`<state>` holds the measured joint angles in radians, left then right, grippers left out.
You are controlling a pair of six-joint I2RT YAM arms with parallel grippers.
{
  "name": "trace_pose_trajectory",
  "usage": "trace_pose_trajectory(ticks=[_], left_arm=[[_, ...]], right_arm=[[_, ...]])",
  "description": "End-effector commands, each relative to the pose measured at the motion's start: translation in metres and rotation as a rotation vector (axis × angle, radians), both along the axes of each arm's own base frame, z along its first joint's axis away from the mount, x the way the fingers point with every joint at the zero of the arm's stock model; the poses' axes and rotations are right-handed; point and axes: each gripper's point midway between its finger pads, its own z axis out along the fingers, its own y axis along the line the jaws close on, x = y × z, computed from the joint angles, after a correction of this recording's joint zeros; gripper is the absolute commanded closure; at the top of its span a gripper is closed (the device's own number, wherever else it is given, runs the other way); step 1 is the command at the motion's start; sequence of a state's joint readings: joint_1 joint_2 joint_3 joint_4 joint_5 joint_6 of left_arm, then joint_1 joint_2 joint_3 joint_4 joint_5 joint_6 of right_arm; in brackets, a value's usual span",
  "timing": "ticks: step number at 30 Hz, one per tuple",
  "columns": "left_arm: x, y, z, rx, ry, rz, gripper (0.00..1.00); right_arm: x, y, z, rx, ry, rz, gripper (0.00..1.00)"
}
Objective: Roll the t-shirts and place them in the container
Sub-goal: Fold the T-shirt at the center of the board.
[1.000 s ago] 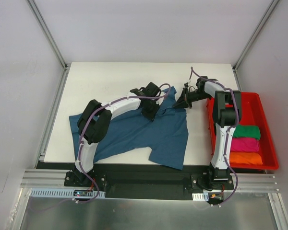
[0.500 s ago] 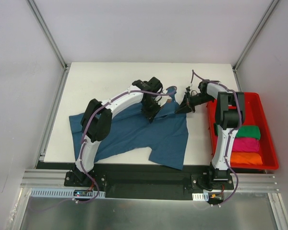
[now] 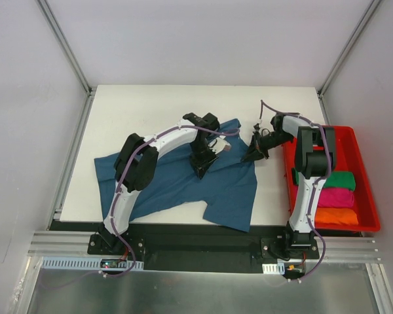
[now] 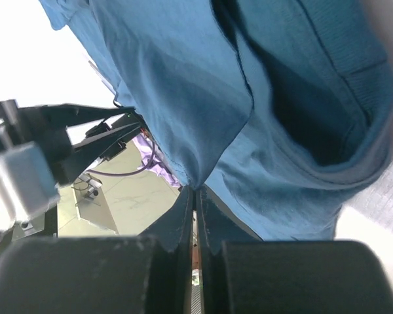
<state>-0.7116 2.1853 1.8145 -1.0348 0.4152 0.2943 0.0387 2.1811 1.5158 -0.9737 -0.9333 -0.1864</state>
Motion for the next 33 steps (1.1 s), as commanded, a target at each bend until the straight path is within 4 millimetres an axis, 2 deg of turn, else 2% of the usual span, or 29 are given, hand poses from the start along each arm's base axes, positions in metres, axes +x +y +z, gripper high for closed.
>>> trace_pose_trajectory(ticks=[1,2,4,7,8,10,13,16,17,19,20,24,27,28,30,31,33], left_arm=[[-0.002,0.0,0.021,-0.057,-0.037,0.167,0.76],[-0.008,0.005,0.015,-0.05,-0.026,0.19,0.74],[0.005,0.0,0.023,-0.102,-0.09,0.219,0.71],[0.024,-0.007,0.026,-0.124,-0.09,0.271,0.71],[0.027,-0.009,0.022,-0.122,-0.071,0.285,0.71],[0.038,-0.015,0.028,-0.154,-0.072,0.299,0.72],[0.056,-0.011,0.034,-0.168,-0.111,0.315,0.72],[0.067,0.004,0.047,-0.189,-0.13,0.351,0.73],[0.077,0.018,0.056,-0.197,-0.148,0.39,0.73],[0.084,0.037,0.056,-0.191,-0.149,0.432,0.73],[0.092,0.053,0.059,-0.191,-0.153,0.472,0.73],[0.106,0.083,0.057,-0.21,-0.121,0.553,0.73],[0.101,0.082,0.058,-0.263,-0.055,0.566,0.73],[0.092,0.074,0.059,-0.302,0.0,0.564,0.72],[0.088,0.062,0.061,-0.364,0.033,0.575,0.66],[0.075,0.052,0.057,-0.38,0.1,0.596,0.62],[0.066,0.039,0.056,-0.41,0.097,0.577,0.61]], right_arm=[[0.001,0.002,0.02,-0.008,-0.071,0.031,0.99],[0.002,0.0,0.017,-0.025,-0.081,0.04,0.99],[0.002,-0.005,0.014,-0.058,-0.094,0.054,0.99],[0.0,-0.006,0.012,-0.074,-0.094,0.063,0.99],[-0.003,-0.006,0.011,-0.08,-0.088,0.066,0.99],[-0.005,-0.007,0.008,-0.108,-0.094,0.089,0.99],[-0.014,-0.016,-0.005,-0.209,-0.086,0.13,0.99],[-0.033,-0.014,-0.008,-0.259,-0.072,0.197,0.99],[-0.039,-0.013,-0.006,-0.266,-0.064,0.212,0.99],[-0.049,-0.006,-0.002,-0.278,-0.08,0.26,0.99],[-0.05,-0.003,0.0,-0.282,-0.092,0.274,0.99],[-0.043,0.015,0.012,-0.269,-0.167,0.317,0.99],[-0.042,0.026,0.02,-0.235,-0.191,0.328,0.99],[-0.044,0.027,0.022,-0.24,-0.197,0.338,0.99],[-0.049,0.027,0.023,-0.241,-0.199,0.363,0.99],[-0.051,0.028,0.023,-0.235,-0.198,0.367,0.99],[-0.052,0.026,0.023,-0.228,-0.203,0.373,0.99]])
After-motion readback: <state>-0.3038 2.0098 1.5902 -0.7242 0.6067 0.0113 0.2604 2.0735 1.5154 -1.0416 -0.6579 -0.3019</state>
